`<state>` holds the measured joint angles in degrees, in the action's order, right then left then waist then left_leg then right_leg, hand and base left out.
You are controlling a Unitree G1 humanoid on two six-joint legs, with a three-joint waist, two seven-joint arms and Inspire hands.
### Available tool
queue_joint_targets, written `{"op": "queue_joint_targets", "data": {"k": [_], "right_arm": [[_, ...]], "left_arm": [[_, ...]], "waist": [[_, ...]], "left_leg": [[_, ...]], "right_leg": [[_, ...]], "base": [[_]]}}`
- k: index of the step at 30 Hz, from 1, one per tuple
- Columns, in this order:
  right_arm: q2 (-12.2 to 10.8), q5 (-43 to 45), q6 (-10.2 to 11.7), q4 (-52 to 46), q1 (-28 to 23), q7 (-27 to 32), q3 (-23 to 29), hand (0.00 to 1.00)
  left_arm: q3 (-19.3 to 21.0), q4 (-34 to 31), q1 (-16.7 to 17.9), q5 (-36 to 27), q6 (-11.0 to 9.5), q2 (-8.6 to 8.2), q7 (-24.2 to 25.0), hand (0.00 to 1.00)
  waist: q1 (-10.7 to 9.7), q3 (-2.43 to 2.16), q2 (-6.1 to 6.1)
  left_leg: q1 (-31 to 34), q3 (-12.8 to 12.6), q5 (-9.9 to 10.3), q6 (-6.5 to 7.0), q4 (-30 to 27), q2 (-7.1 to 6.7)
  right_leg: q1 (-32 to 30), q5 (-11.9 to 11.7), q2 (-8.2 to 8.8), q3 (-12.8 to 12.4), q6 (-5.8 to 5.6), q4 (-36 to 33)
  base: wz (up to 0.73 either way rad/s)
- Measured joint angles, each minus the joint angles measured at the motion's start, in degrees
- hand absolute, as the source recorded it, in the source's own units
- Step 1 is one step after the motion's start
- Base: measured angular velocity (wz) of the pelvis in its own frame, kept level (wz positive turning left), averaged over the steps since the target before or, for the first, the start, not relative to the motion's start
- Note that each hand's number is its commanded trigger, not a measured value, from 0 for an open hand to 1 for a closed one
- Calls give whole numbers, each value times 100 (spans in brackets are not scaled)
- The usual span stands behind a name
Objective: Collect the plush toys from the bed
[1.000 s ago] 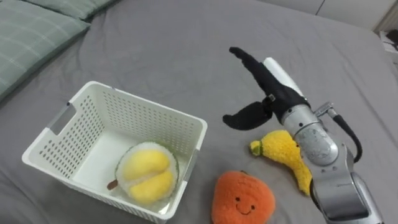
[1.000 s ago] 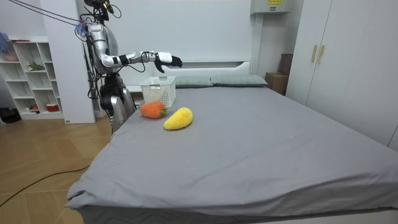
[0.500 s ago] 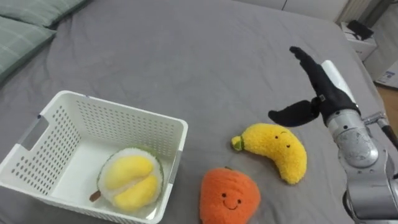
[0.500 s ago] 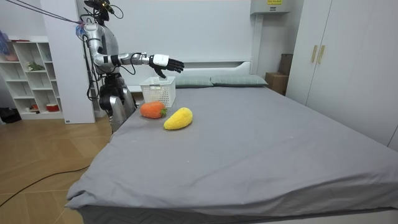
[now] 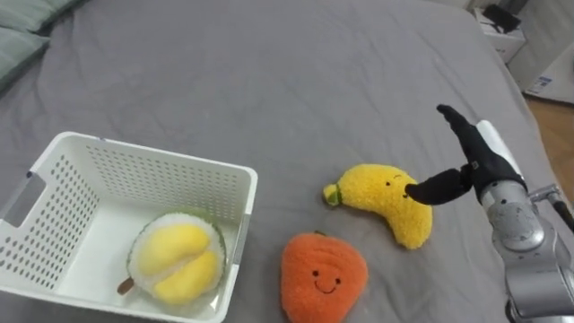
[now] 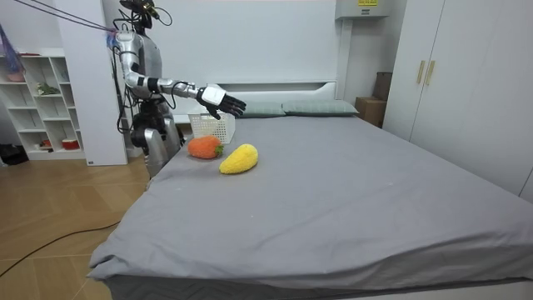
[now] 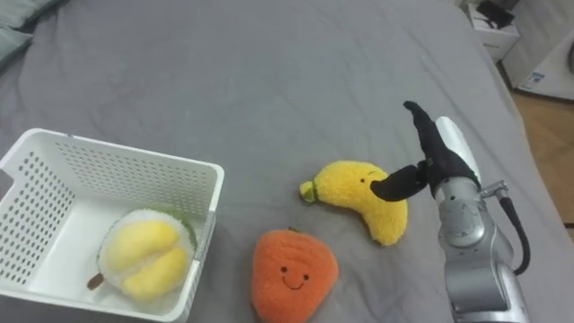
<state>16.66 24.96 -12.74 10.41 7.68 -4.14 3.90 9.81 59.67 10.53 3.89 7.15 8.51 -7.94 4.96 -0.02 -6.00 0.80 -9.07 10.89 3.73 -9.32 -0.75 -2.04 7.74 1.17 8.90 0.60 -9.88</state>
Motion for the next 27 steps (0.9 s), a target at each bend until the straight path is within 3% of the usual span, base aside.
{"op": "queue_joint_targets", "data": {"k": [5,8,12,16,19,27], "right_arm": [[2,-17,207,695,362,425,-40,0],[10,-213,353,1272,611,598,-48,0],[93,-480,489,2221,1007,723,-184,0],[196,-497,570,2528,1124,817,-374,0],[246,-603,782,3006,1310,992,-520,0],[325,-913,847,4492,1584,1223,-720,0]], "left_arm": [[-186,1,-151,-209,-6,44,-14,0],[-262,36,-268,-224,-34,54,-25,0],[-568,225,-458,-435,-122,100,-38,0],[-689,225,-482,-443,-128,123,-38,0],[-799,225,-549,-448,-147,152,-35,0],[-835,276,-546,-1113,-220,164,-7,0]], "waist": [[-6,10,71],[-6,42,119],[3,55,146],[2,63,170],[13,71,173],[251,84,195]], "left_leg": [[352,5,-9,10,-120,8],[497,35,-20,24,-152,3],[727,48,-32,35,-196,3],[890,115,-35,37,-232,-5],[974,172,-41,37,-250,-7],[1094,320,-71,24,-246,-14]], "right_leg": [[-306,-55,43,12,7,-1],[-431,-59,61,68,4,-16],[-635,-74,70,126,6,-41],[-763,-75,74,190,6,-69],[-820,-75,91,267,6,-65],[-889,-73,109,490,7,-70]], "base": [[1],[6],[4],[6],[13],[9]]}}
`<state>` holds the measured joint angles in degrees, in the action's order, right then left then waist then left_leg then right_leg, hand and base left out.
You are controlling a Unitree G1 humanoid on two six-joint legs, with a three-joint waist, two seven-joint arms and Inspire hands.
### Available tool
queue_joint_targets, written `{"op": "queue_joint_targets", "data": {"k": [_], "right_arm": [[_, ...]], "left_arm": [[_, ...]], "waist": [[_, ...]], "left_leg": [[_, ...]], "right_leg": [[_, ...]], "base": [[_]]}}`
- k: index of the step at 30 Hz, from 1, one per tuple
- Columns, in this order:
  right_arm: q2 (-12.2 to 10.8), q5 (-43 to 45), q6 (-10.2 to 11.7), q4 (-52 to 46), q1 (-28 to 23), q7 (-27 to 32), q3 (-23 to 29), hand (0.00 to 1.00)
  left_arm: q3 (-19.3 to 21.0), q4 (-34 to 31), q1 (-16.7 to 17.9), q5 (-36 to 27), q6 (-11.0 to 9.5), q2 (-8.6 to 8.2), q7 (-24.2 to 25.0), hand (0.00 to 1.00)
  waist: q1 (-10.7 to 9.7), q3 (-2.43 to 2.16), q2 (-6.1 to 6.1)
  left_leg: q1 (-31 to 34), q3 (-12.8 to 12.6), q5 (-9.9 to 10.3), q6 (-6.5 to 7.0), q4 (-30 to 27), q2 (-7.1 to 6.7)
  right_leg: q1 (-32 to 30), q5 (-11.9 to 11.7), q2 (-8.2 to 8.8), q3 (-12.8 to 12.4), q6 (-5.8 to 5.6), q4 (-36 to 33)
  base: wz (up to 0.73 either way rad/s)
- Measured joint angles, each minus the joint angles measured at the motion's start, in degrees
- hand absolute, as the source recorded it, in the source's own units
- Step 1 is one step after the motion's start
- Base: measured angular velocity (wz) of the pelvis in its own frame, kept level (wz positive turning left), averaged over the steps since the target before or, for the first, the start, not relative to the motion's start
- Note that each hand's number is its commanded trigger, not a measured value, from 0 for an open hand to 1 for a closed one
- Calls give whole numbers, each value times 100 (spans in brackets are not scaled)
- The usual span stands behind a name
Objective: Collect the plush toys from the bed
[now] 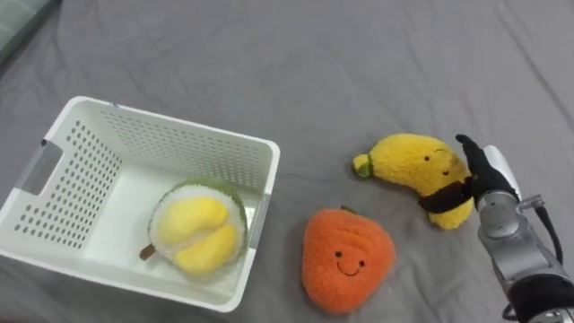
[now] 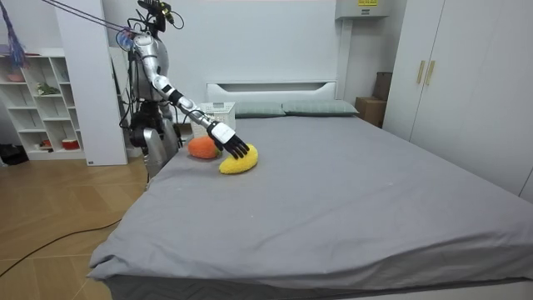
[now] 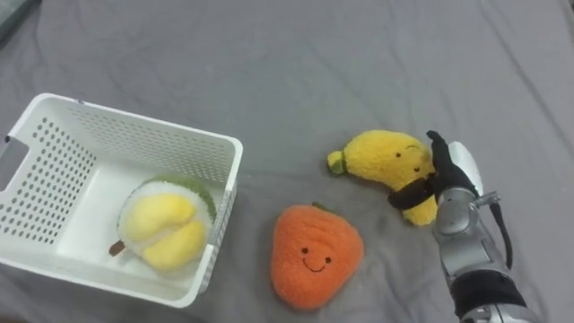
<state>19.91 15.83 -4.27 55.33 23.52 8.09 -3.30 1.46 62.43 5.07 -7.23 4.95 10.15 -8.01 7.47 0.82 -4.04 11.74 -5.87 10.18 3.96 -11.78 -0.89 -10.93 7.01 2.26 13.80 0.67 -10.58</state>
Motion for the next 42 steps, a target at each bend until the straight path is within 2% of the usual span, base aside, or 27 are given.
{"op": "queue_joint_targets", "data": {"k": [2,5,9,12,20,21,22,23,26,34,42], "right_arm": [[4,-2,18,223,24,80,-56,0],[35,-76,76,613,216,268,-50,0],[57,-482,90,981,412,569,-49,0],[63,-625,137,1194,511,784,-45,0],[192,-632,193,1435,560,1166,-41,0],[224,-632,199,1447,560,1209,-41,16],[237,-632,203,1450,561,1233,-41,63],[254,-623,234,1460,573,1274,-30,100],[270,-622,341,1610,616,1344,9,100],[369,-624,357,1648,644,1502,7,100],[371,-622,357,1798,645,1501,-1,100]], "left_arm": [[-50,76,-7,2,-28,6,0,0],[-80,133,-19,-5,-43,10,0,0],[-133,225,-17,-9,-31,12,-1,0],[-283,219,-16,-2,-31,17,0,0],[-370,168,-25,-5,-107,43,16,0],[-379,170,-28,-4,-131,44,17,0],[-383,169,-28,-4,-135,44,17,0],[-393,170,-29,-8,-149,44,19,0],[-439,173,-38,-9,-160,43,20,0],[-525,176,-38,-16,-159,43,136,0],[-618,177,-38,-138,-158,42,245,0]], "waist": [[37,3,-5],[71,34,-41],[95,39,-37],[125,60,-12],[208,105,58],[221,109,67],[227,108,68],[226,107,70],[228,106,70],[237,109,94],[254,115,142]], "left_leg": [[30,66,-18,-7,2,-8],[107,148,-64,-8,3,-30],[210,296,-122,10,-4,-82],[292,322,-148,29,-8,-111],[382,360,-173,28,20,-119],[386,362,-174,28,34,-119],[394,362,-174,27,37,-119],[416,362,-176,26,36,-119],[480,363,-181,26,6,-119],[495,362,-184,23,8,-119],[499,364,-205,18,9,-119]], "right_leg": [[0,0,8,91,1,-1],[-39,1,28,197,1,2],[-81,1,73,336,2,3],[-138,0,71,374,3,2],[-228,-2,73,401,6,-2],[-239,-2,73,400,6,-1],[-250,-2,72,399,6,-2],[-276,-2,75,406,6,-2],[-333,-1,83,409,6,-2],[-346,-1,108,416,6,2],[-347,-6,111,418,14,-3]], "base": [[17],[21],[18],[9],[2],[0],[0],[0],[0],[0],[0]]}}
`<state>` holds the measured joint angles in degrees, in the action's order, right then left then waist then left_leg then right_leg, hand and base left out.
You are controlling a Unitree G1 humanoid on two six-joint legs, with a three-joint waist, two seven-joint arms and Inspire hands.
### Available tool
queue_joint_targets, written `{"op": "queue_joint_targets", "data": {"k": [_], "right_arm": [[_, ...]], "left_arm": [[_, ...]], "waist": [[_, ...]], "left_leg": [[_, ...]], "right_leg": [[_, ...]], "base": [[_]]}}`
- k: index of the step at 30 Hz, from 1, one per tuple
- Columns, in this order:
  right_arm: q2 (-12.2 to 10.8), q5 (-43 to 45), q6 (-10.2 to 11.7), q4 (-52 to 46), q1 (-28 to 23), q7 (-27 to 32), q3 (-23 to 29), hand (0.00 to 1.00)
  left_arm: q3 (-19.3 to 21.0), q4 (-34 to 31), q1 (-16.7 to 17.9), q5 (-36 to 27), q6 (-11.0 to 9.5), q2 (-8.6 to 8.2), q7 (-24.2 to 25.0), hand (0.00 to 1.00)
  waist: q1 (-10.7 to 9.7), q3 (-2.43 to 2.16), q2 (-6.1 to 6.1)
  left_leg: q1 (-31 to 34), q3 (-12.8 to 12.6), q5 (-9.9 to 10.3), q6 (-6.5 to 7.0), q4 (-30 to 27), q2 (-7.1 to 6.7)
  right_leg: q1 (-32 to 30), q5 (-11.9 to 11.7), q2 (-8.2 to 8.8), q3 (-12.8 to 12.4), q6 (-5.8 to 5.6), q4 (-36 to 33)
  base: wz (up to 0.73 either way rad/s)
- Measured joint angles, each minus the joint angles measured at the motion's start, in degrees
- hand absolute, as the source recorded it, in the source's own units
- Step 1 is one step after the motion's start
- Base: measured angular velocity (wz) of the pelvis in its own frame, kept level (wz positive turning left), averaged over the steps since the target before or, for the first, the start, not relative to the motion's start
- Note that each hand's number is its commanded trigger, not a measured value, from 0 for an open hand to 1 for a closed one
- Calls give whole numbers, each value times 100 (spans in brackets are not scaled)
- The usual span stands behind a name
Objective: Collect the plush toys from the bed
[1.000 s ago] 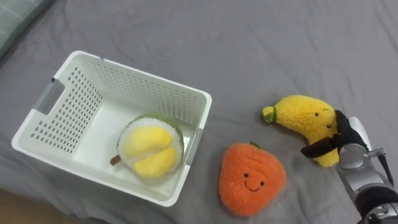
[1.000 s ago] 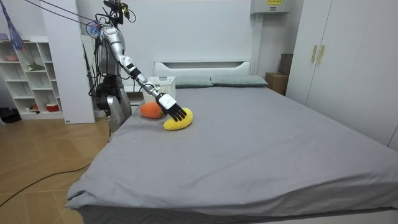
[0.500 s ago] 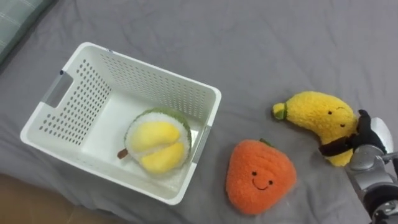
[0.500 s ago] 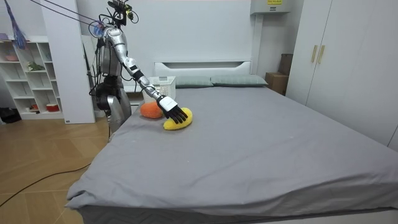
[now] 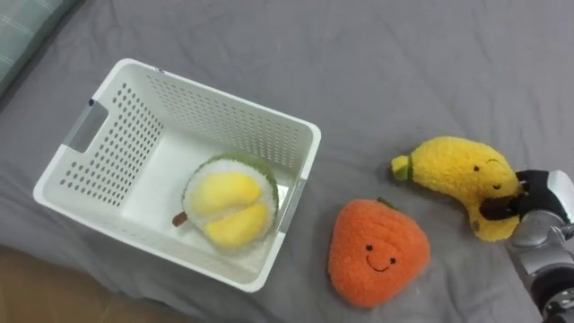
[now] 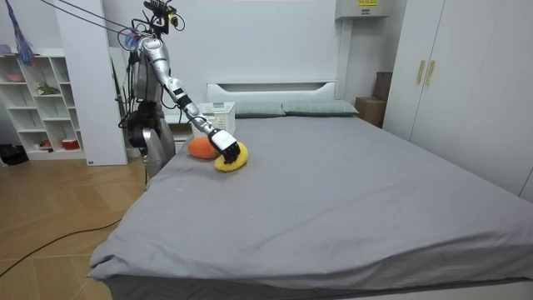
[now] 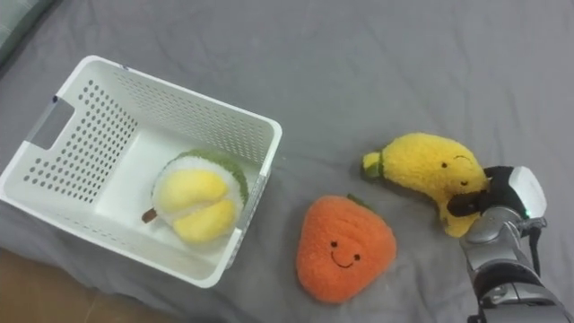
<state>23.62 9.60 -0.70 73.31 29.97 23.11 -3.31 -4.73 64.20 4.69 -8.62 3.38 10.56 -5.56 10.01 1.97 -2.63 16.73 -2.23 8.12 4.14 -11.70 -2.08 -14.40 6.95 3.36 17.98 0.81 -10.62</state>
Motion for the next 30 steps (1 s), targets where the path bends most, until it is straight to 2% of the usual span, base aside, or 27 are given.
{"op": "queue_joint_targets", "data": {"k": [5,10,14,19,23,26,29,30], "right_arm": [[22,-7,10,32,36,0,1,100],[235,-59,7,59,37,0,2,100],[337,-69,11,50,43,0,9,100],[350,-49,-14,-167,40,-6,17,100],[350,-39,-27,-1052,-90,-14,76,100],[348,1,-41,-2085,-284,-104,74,100],[348,207,-68,-3054,-594,-136,75,100],[348,238,-66,-3422,-729,-163,87,100]], "left_arm": [[-1,-1,7,-75,14,11,23,0],[-13,-22,34,-73,28,57,126,0],[-40,-131,99,-72,25,115,123,0],[-52,-181,151,5,0,163,109,0],[55,-120,172,29,-53,157,23,0],[178,-199,261,36,-58,158,-54,0],[277,-238,341,36,-70,167,-153,0],[316,-237,369,34,-81,166,-153,0]], "waist": [[-6,-12,29],[-28,-66,120],[-41,-65,116],[-142,-61,97],[-258,-64,32],[-397,-85,-34],[-484,-151,-126],[-519,-187,-165]], "left_leg": [[66,2,-12,2,-2,-2],[65,88,-38,4,-1,-34],[27,85,-48,8,5,-44],[-168,60,-49,10,37,-43],[-461,1,-49,11,86,-35],[-649,-45,-47,12,138,-31],[-910,-87,-47,12,224,-35],[-1005,-92,-44,13,250,-38]], "right_leg": [[-64,-8,-30,-24,12,-3],[-38,-6,28,38,9,-6],[-14,-4,40,23,6,-14],[170,-4,41,17,5,-9],[412,0,37,-43,0,-4],[577,5,29,-77,-8,9],[797,21,-8,-86,-24,31],[898,23,-13,-113,-29,77]], "base": [[0],[8],[0],[0],[-8],[-6],[-1],[-4]]}}
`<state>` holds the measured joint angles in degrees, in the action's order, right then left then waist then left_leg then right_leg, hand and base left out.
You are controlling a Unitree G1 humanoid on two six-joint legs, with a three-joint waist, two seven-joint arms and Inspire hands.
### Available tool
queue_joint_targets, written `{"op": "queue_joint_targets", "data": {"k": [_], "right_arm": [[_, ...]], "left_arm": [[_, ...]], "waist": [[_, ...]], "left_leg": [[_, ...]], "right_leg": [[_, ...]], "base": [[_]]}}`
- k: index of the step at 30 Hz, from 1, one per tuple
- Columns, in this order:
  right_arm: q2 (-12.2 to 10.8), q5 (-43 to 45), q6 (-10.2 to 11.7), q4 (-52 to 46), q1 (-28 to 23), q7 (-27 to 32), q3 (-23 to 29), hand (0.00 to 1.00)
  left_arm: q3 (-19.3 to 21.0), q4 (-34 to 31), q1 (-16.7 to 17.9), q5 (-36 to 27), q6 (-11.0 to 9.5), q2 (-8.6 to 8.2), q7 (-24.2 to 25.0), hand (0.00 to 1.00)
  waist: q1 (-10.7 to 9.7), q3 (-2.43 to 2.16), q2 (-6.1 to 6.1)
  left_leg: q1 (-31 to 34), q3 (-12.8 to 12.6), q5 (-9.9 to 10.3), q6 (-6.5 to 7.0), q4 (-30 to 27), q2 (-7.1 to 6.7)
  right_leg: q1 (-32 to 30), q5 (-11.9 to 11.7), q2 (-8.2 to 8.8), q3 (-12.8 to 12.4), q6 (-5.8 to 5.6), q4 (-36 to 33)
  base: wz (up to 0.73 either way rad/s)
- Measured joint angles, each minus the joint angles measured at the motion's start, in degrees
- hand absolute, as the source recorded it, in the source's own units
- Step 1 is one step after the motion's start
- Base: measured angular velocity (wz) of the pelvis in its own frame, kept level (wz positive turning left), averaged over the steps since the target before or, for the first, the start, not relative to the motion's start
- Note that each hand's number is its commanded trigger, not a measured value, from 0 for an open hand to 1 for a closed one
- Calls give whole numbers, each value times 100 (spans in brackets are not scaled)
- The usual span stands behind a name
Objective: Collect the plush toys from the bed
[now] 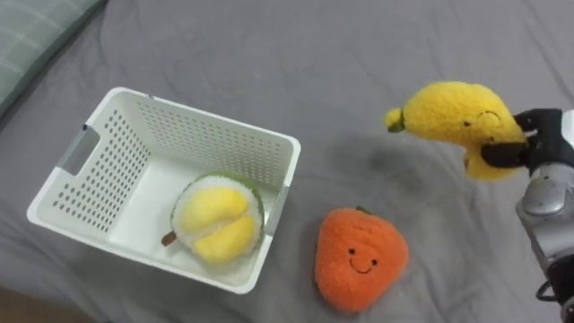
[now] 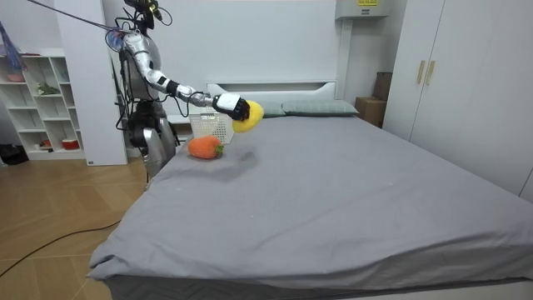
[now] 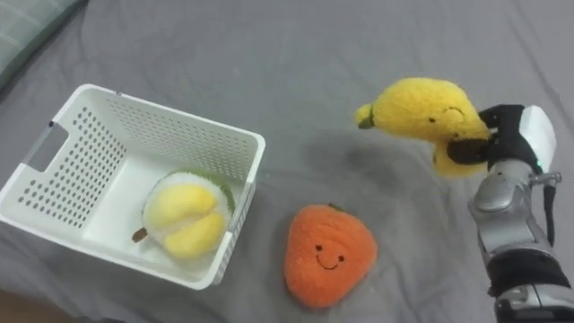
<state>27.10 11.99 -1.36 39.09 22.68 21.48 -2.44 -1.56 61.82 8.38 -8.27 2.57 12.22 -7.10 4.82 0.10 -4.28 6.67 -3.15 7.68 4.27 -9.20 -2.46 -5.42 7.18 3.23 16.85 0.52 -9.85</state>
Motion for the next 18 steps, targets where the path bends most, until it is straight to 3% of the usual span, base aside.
{"op": "queue_joint_targets", "data": {"k": [3,6,10,18], "right_arm": [[-59,6,4,-916,-424,-51,54,100],[-184,66,-6,-1456,-660,-194,135,100],[-187,565,-9,-2223,-912,-430,168,100],[-275,710,-124,-3857,-1097,-794,164,100]], "left_arm": [[128,4,25,-1,-4,-30,1,0],[161,1,48,-8,-15,-72,-1,0],[399,-5,71,51,-40,-188,-5,0],[712,-42,109,408,-30,-261,-28,0]], "waist": [[3,-35,-57],[3,-35,-38],[-28,-29,-3],[48,-25,-8]], "left_leg": [[-277,-68,4,1,93,11],[-510,-140,17,9,175,14],[-562,-176,29,15,173,14],[-668,-184,36,8,181,24]], "right_leg": [[219,1,-29,-117,-7,25],[374,10,-39,-218,-21,17],[397,7,-42,-266,-25,-1],[496,8,-55,-273,-26,11]], "base": [[-13],[-15],[-9],[-1]]}}
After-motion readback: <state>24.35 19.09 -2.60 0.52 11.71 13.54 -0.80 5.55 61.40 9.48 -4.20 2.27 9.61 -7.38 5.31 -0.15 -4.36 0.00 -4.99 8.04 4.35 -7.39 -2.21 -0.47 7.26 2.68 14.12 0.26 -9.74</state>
